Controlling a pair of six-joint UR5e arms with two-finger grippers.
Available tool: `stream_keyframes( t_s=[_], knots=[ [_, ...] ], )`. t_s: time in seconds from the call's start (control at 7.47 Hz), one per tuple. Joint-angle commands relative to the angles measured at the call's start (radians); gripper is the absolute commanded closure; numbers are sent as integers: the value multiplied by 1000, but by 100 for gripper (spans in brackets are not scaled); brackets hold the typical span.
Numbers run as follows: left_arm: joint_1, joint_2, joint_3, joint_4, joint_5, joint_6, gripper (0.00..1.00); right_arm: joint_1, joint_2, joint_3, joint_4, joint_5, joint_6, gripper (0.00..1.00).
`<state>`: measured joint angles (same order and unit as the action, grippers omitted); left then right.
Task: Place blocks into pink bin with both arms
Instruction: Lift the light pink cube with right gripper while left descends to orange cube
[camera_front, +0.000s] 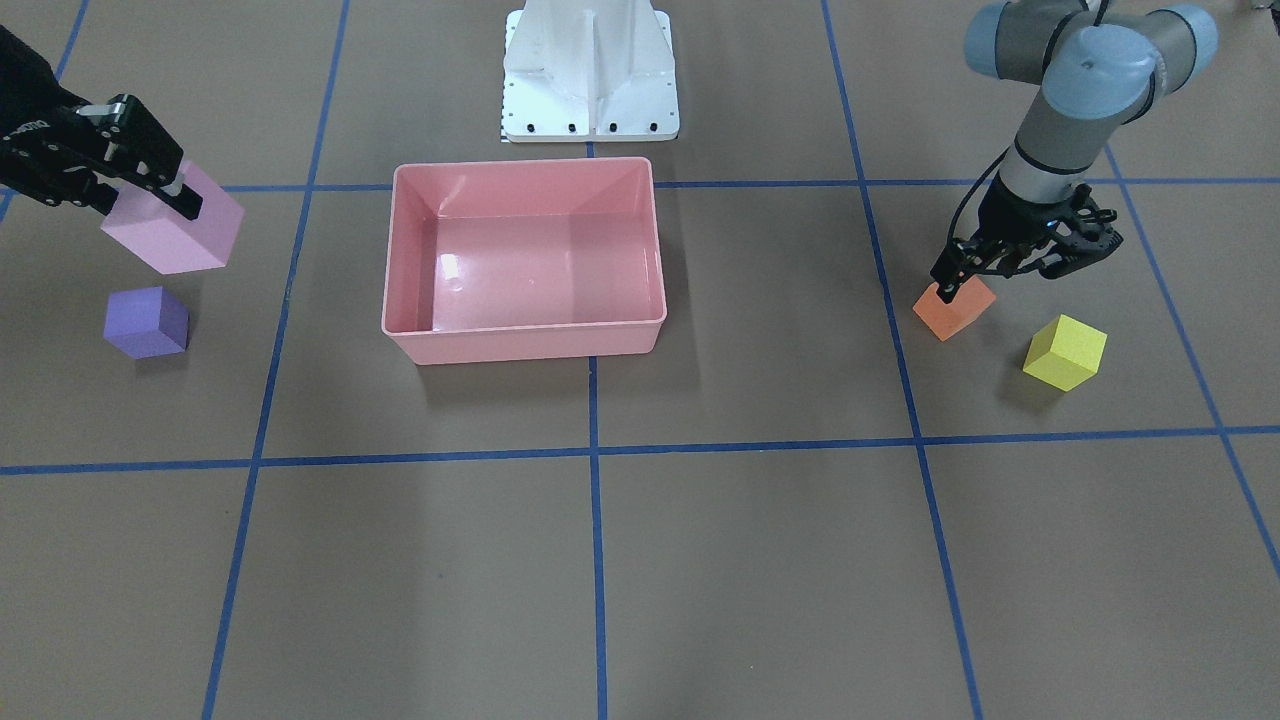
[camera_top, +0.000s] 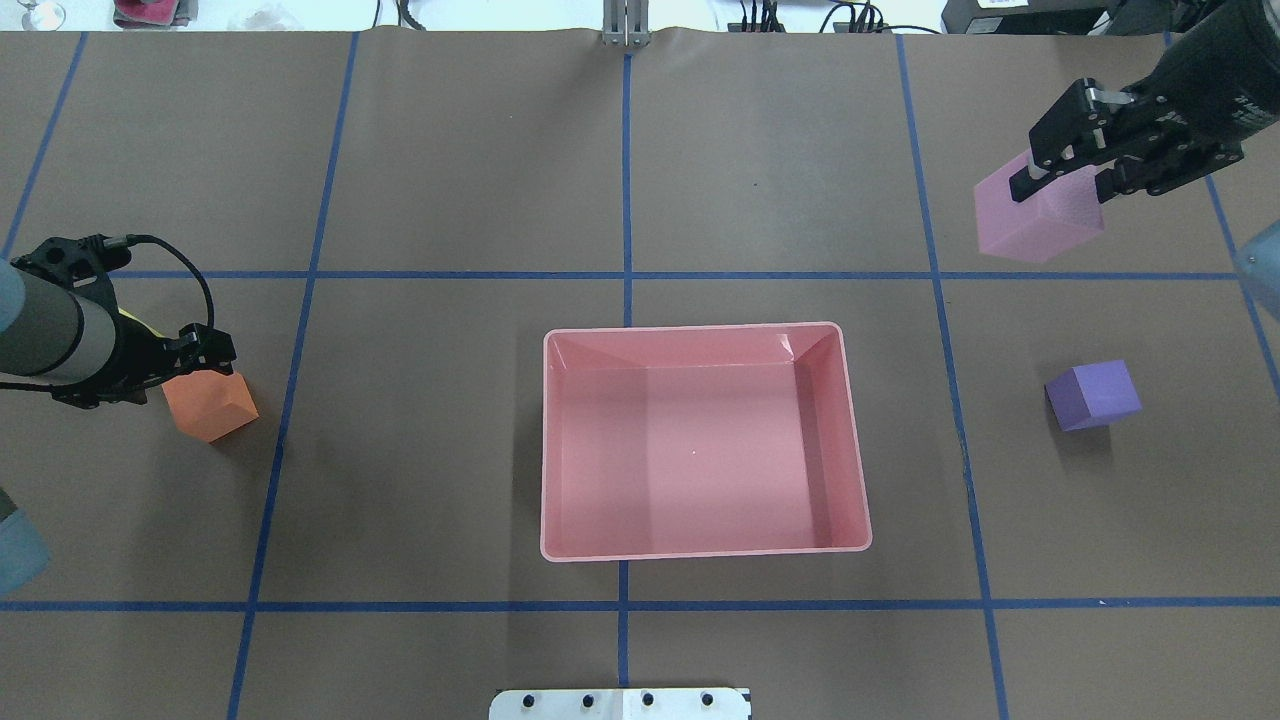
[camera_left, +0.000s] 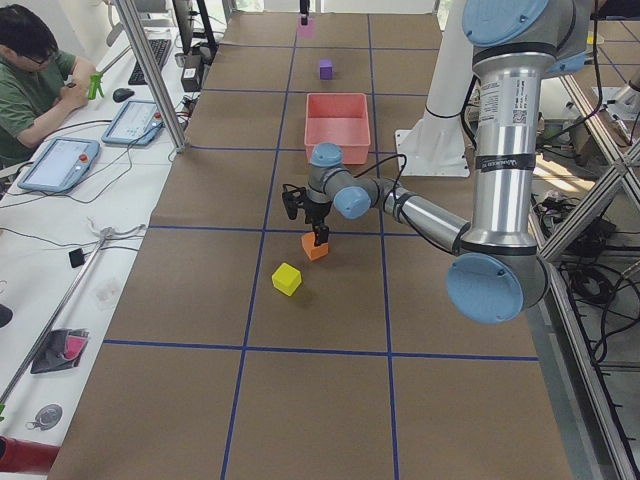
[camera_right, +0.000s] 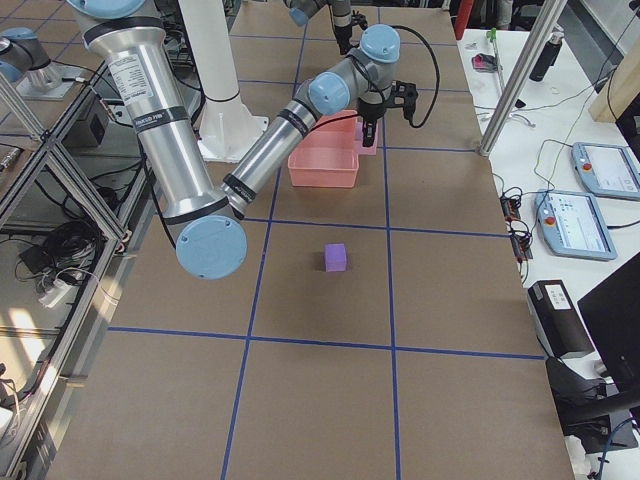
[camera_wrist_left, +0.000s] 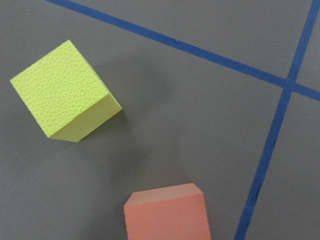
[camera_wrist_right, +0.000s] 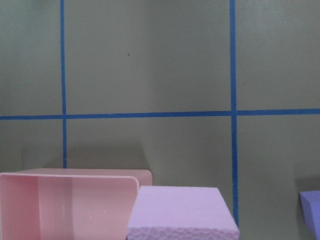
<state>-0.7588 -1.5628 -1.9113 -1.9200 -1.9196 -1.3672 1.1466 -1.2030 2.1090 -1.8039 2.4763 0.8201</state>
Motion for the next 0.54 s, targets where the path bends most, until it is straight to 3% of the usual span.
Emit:
stream_keyframes(
  t_s=[0.0,0.4],
  knots=[
    [3,-6,20,-27,1,-3,0,-41,36,17,0,-7,79,100],
    [10,-11,47,-27,1,0,0,-100,66,25,0,-28,109,100]
  ],
)
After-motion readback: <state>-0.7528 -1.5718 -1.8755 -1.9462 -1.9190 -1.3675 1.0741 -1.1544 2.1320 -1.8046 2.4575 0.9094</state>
